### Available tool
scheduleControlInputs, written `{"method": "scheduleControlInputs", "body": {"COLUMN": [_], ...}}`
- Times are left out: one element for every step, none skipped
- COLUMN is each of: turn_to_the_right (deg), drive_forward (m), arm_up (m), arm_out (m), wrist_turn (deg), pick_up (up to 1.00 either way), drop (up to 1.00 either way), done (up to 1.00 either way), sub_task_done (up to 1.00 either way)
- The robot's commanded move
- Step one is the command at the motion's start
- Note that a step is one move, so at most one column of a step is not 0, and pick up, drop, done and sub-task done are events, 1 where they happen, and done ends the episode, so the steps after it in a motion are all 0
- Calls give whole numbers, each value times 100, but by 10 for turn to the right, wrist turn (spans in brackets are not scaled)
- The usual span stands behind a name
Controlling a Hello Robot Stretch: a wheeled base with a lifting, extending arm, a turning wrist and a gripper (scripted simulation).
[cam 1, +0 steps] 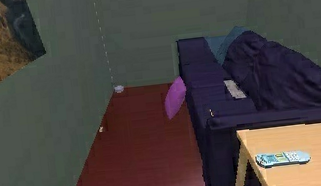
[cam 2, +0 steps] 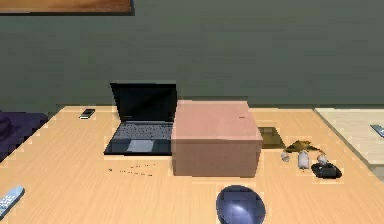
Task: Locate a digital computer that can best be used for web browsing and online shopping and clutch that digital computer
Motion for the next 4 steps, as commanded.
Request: {"method": "scheduleControlInputs", "body": {"turn_to_the_right": [90,0,-120,0], "drive_forward": [0,10,0,0], "arm_up": [0,0,0,50], "arm_out": [0,0,0,0], "wrist_turn": [0,0,0,0], "pick_up": [0,0,0,0], "drop": [0,0,0,0], "done": [0,0,0,0], "sub_task_done": [0,0,0,0]}}
